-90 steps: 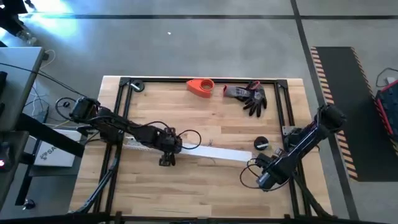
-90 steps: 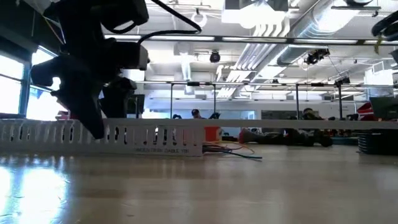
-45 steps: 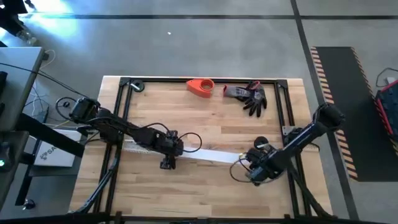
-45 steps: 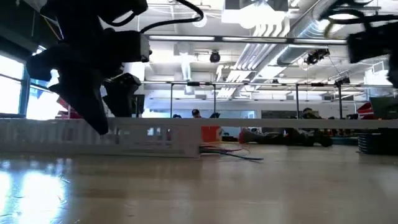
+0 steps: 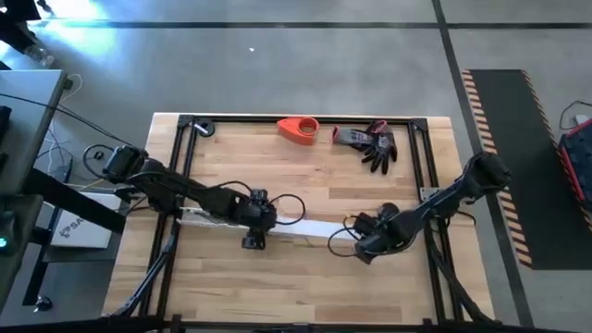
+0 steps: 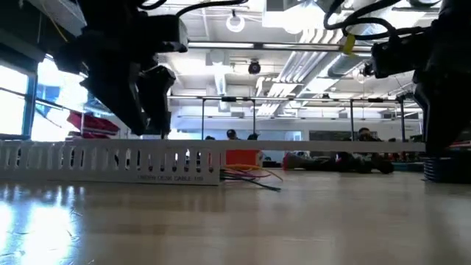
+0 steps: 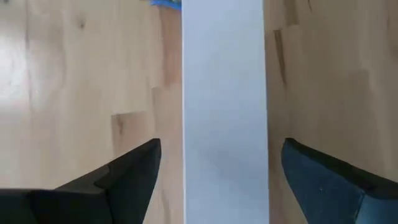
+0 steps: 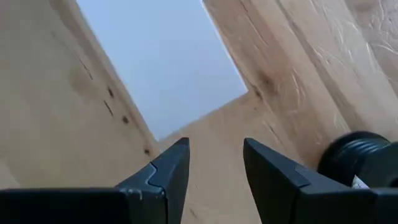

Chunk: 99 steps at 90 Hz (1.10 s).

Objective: Ziptie cables
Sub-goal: Close the white cable duct

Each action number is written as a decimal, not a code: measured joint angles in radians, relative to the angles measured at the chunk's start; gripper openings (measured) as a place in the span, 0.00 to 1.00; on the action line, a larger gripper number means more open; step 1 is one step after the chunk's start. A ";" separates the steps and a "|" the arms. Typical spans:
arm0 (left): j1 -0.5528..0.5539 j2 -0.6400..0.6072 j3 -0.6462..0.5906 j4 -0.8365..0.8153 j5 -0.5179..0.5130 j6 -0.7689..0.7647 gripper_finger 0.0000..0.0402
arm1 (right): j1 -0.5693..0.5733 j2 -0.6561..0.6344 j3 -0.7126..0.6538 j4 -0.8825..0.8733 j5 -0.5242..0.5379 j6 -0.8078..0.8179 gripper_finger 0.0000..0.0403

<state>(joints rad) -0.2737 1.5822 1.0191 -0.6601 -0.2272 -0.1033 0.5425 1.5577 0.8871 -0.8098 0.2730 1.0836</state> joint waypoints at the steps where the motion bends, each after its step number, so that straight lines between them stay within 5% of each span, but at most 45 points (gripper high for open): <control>1: 0.000 0.000 0.006 -0.015 0.000 -0.005 0.77 | 0.001 0.000 0.000 0.000 0.004 0.000 0.34; 21: -0.035 -0.032 0.047 -0.236 -0.003 -0.137 0.77 | 0.013 0.000 0.000 -0.003 0.025 -0.018 0.34; 60: -0.050 -0.286 -0.213 -0.238 0.021 -0.334 0.77 | 0.014 0.000 0.000 0.013 0.009 -0.009 0.34; 74: -0.027 -0.277 -0.314 -0.122 0.136 -0.260 0.77 | 0.014 0.000 0.000 0.014 0.032 -0.011 0.34; 99: -0.027 -0.234 -0.379 0.099 0.060 -0.144 0.77 | 0.015 0.001 0.000 0.015 0.032 -0.009 0.34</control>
<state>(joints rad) -0.3004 1.3482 0.6397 -0.5608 -0.1668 -0.2475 0.5571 1.5585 0.8875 -0.7950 0.3046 1.0746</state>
